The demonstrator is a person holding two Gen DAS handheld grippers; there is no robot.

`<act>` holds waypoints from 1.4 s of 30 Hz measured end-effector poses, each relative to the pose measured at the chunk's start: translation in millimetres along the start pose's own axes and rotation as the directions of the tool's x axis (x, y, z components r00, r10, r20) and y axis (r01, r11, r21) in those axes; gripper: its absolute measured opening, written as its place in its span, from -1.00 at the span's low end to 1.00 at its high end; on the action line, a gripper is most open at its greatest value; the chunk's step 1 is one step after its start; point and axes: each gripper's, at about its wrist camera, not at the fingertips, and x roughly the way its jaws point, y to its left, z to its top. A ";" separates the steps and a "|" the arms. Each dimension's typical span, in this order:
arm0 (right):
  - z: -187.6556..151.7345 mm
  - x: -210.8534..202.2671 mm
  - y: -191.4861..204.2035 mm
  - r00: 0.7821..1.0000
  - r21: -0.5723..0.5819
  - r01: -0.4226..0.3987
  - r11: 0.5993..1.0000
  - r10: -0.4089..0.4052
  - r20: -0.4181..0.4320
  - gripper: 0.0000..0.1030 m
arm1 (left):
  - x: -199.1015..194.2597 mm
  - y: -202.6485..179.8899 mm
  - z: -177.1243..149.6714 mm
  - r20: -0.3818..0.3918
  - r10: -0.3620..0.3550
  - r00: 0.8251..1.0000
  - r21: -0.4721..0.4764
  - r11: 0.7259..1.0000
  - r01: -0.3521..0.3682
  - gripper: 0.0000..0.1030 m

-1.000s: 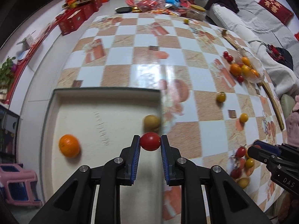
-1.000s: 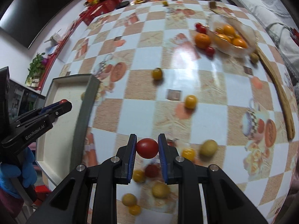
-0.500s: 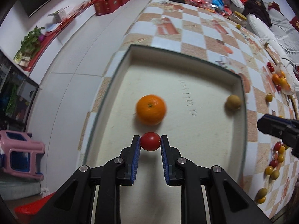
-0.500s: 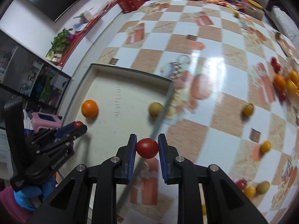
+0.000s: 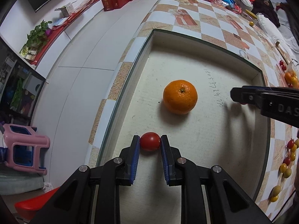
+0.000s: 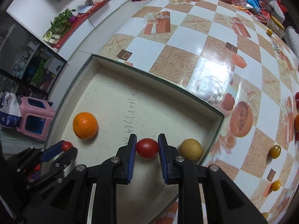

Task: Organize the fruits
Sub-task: 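Carry both red tomatoes to the cream tray and open both tools, then grasp a yellow cherry tomato with the left tool while the right tool grasps another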

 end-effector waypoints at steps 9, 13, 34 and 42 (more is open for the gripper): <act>-0.1 6.5 12.1 1.000 -0.050 0.024 0.998 -0.025 -0.017 0.14 | -5.5 -12.0 -3.6 0.026 0.037 0.999 0.060 0.997 -0.038 0.47; 2.6 1.4 3.5 1.000 -0.001 -0.002 1.000 0.002 -0.001 0.35 | -2.3 -9.6 -5.6 0.003 0.030 1.000 0.060 0.998 -0.030 0.47; -52.2 -85.6 -85.6 0.987 0.269 -0.009 0.963 -0.034 0.155 0.82 | -35.0 -72.7 10.8 0.051 -0.024 0.998 0.203 0.979 0.013 0.47; -114.1 -100.1 -144.6 0.987 0.385 0.070 0.920 -0.119 0.107 0.82 | -45.6 -125.4 20.9 0.066 -0.071 0.995 0.303 0.952 0.047 0.47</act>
